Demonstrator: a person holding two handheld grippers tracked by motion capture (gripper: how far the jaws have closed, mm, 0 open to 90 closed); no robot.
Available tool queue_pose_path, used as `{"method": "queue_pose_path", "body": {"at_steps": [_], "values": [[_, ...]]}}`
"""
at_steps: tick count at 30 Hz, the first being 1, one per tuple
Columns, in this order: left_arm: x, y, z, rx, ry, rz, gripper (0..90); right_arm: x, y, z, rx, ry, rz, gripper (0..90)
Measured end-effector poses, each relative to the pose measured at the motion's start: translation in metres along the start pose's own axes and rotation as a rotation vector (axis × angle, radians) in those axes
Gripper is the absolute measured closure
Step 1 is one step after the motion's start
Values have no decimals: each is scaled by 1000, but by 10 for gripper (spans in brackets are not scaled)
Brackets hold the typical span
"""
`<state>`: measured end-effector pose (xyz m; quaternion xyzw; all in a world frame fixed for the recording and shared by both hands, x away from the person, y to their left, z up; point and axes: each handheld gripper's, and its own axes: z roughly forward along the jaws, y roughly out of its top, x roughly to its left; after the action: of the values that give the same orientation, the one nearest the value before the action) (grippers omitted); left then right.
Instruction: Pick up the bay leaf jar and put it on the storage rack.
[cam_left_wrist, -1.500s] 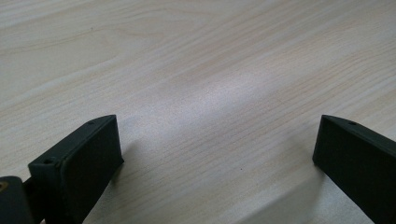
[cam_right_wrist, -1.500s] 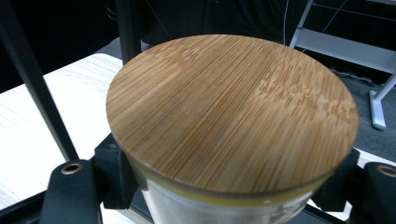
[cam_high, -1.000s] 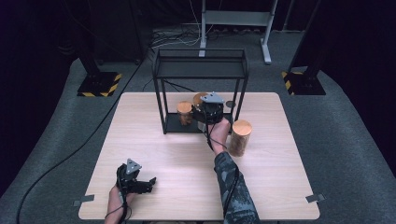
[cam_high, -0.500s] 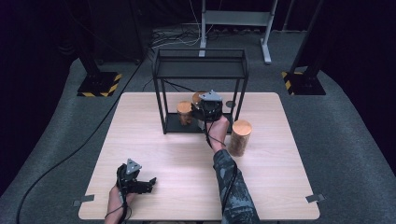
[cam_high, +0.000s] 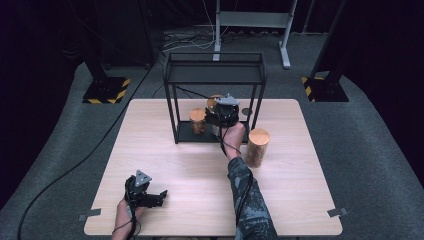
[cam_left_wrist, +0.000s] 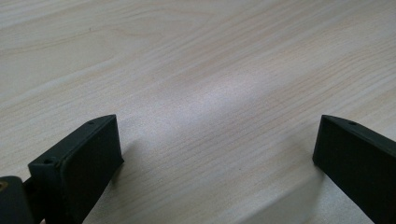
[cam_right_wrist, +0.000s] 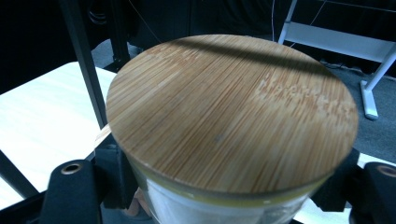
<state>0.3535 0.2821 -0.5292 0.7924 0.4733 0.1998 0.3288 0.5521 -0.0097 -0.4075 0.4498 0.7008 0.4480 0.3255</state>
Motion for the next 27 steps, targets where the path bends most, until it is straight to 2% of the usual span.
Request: {"method": "queue_pose_path", "body": {"at_steps": [27], "values": [[0,0,0,0,-3,1,6,-4,-4,25,19,10,32,250]]}}
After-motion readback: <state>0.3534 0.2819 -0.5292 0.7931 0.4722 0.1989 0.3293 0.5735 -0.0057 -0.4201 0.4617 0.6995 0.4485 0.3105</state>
